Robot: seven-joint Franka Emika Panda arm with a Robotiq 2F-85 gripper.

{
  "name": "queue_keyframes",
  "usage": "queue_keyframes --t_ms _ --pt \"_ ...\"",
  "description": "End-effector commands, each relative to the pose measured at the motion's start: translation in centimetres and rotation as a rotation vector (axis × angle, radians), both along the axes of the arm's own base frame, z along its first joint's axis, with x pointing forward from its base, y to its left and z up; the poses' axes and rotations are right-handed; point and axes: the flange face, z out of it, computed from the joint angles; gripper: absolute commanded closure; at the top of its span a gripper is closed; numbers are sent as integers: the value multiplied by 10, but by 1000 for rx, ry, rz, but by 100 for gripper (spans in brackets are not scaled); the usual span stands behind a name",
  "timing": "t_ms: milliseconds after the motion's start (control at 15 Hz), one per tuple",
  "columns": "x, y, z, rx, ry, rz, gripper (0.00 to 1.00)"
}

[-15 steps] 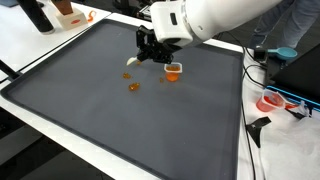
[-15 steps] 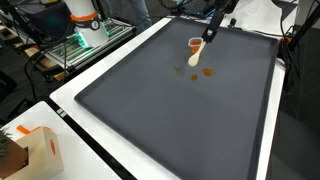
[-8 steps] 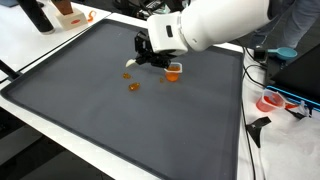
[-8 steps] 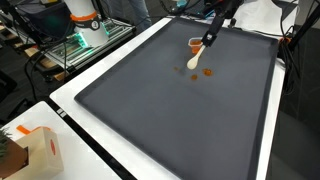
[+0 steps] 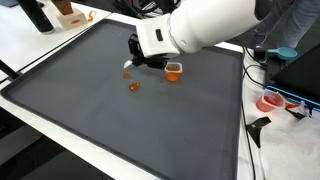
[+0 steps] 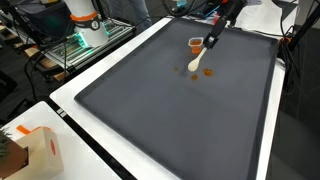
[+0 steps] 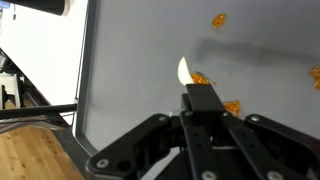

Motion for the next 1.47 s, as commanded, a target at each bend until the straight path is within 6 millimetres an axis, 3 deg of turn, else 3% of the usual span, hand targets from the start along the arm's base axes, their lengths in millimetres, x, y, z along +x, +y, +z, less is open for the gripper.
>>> queue_keyframes --t_ms 0,667,1400 --pt "8 -8 5 51 46 -18 97" --pt "23 -35 42 245 89 -36 97" --pt "27 -78 126 477 23 -42 97"
